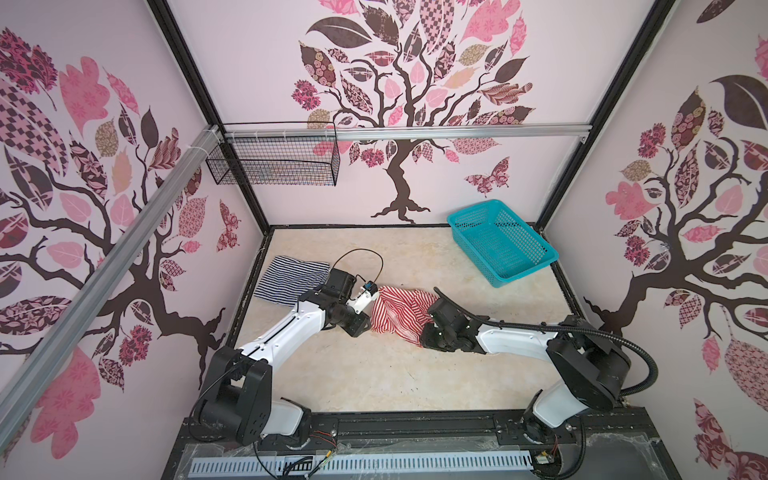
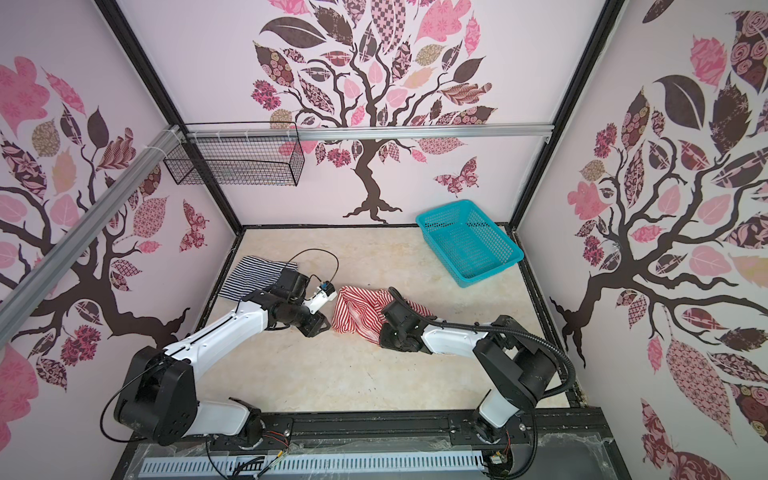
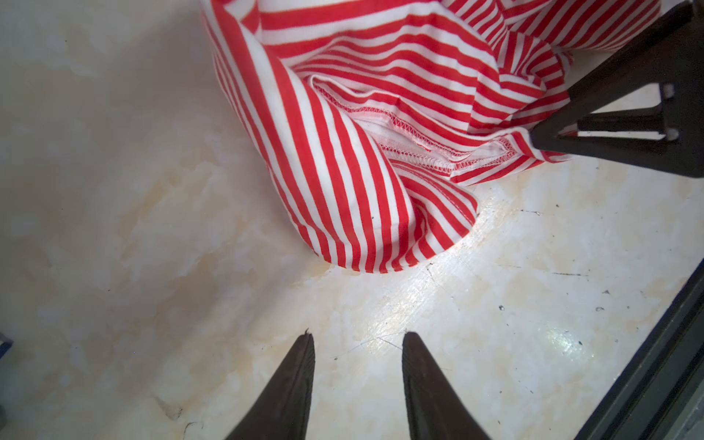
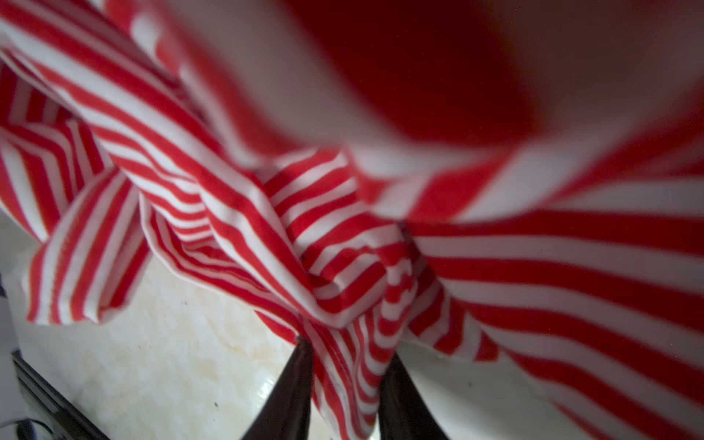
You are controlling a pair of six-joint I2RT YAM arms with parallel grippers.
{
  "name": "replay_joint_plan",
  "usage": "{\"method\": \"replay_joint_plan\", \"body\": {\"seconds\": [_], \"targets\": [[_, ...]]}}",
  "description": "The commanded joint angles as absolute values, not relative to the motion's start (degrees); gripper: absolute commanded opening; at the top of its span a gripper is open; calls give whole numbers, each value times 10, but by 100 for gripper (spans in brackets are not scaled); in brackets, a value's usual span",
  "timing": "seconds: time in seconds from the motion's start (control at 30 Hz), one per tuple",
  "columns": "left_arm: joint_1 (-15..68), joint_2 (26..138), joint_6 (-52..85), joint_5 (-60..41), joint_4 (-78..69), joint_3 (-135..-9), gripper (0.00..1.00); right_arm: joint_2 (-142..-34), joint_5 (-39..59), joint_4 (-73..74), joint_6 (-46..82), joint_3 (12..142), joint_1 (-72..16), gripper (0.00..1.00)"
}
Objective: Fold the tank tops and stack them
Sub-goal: 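Grasp a red top corner with the left gripper while the right gripper holds on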
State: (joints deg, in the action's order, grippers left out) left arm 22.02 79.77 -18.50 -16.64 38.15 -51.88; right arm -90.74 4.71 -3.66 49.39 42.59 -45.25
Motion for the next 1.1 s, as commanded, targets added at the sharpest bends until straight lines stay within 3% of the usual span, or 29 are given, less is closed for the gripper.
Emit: {"method": "replay_joint_plan", "body": {"seconds": [0.0, 0.1, 0.33, 0.6, 0.87, 1.07], "targets": [[220, 778, -193, -166, 377, -507, 42, -865, 57, -43, 502, 433, -453, 12], [220, 775, -194, -179, 375, -508, 43, -813, 61, -69, 500, 459, -454, 0], [220, 772, -191, -205, 371, -513, 43, -702, 23, -172, 474, 576, -454, 0], [225, 780, -187, -218, 351, -499, 44, -688, 21, -171, 475, 552, -453, 1], [247, 800, -196, -119, 338, -489, 44, -689, 20, -162, 479, 542, -453, 1], [247, 709, -199, -51, 296, -442, 44, -691, 23, -163, 474, 544, -453, 1]]}}
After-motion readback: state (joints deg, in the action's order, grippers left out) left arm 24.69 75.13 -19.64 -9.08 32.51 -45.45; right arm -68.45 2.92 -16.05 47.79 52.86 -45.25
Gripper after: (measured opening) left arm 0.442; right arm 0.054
